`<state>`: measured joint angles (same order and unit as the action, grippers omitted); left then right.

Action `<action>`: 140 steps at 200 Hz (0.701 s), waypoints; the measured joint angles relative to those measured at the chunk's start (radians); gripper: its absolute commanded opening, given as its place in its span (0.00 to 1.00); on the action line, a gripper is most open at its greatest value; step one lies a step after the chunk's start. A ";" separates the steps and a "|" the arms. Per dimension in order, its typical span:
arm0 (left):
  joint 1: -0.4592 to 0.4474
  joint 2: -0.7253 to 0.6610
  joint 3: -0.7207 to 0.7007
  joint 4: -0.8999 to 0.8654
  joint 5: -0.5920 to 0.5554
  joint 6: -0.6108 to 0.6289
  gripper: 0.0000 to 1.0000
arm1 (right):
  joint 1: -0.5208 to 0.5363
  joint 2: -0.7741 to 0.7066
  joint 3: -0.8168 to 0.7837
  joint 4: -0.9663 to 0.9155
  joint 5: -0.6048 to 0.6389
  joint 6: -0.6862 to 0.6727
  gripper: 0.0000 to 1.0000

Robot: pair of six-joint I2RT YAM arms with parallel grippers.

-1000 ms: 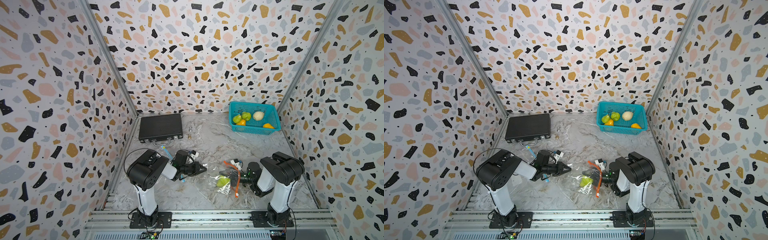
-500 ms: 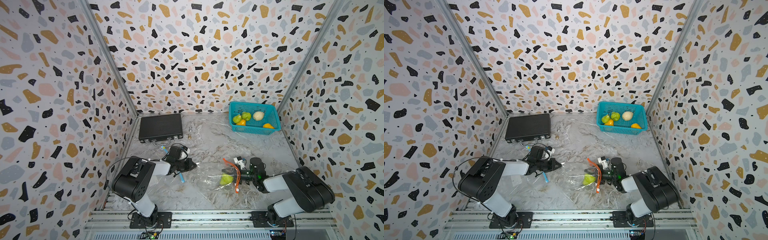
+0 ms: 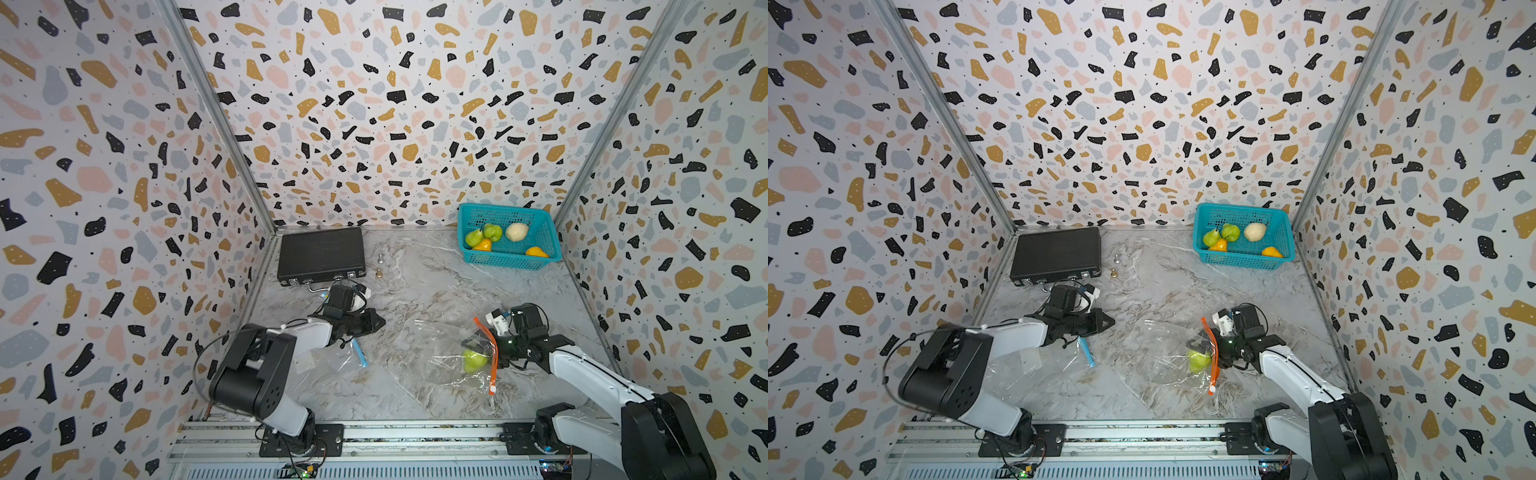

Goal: Open the zip-top bag and take out the pear
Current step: Pick up the pear from the zipper food storage bag.

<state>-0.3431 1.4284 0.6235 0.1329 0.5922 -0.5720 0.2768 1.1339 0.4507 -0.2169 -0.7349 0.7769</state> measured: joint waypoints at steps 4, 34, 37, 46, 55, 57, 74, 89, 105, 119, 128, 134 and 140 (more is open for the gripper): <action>-0.018 -0.044 0.005 -0.005 0.006 -0.008 0.15 | 0.000 0.003 0.000 -0.001 -0.002 0.000 0.52; -0.203 -0.235 0.094 0.040 0.053 -0.075 0.15 | 0.000 0.006 0.020 -0.029 -0.013 -0.020 0.52; -0.217 -0.239 0.099 0.050 0.055 -0.084 0.15 | 0.000 0.006 0.024 -0.032 -0.013 -0.023 0.52; -0.267 -0.235 0.105 0.092 0.063 -0.113 0.15 | 0.000 0.008 0.033 -0.037 -0.017 -0.029 0.52; -0.309 -0.208 0.101 0.137 0.065 -0.146 0.15 | 0.000 0.013 0.037 -0.038 -0.023 -0.034 0.52; -0.317 -0.200 0.099 0.145 0.065 -0.154 0.14 | 0.000 0.014 0.038 -0.037 -0.024 -0.035 0.52; -0.373 -0.100 0.080 0.212 0.061 -0.208 0.14 | 0.000 0.035 0.040 -0.038 -0.039 -0.040 0.51; -0.405 -0.008 0.056 0.254 0.053 -0.246 0.14 | 0.000 0.053 0.040 -0.040 -0.047 -0.045 0.51; -0.427 0.072 0.021 0.294 0.047 -0.284 0.13 | -0.003 0.063 0.044 -0.051 -0.054 -0.055 0.51; -0.439 0.124 -0.003 0.313 0.027 -0.298 0.13 | -0.007 0.067 0.050 -0.063 -0.060 -0.066 0.50; -0.443 0.152 -0.016 0.324 0.014 -0.304 0.13 | -0.010 0.069 0.055 -0.069 -0.061 -0.073 0.50; -0.444 0.172 -0.023 0.333 0.003 -0.305 0.12 | -0.012 0.071 0.060 -0.076 -0.062 -0.080 0.50; -0.444 0.192 -0.029 0.341 -0.008 -0.306 0.12 | -0.015 0.072 0.064 -0.083 -0.062 -0.088 0.50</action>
<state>-0.7876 1.6207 0.5949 0.4736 0.5846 -0.8780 0.2615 1.2057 0.5148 -0.3000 -0.7971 0.6891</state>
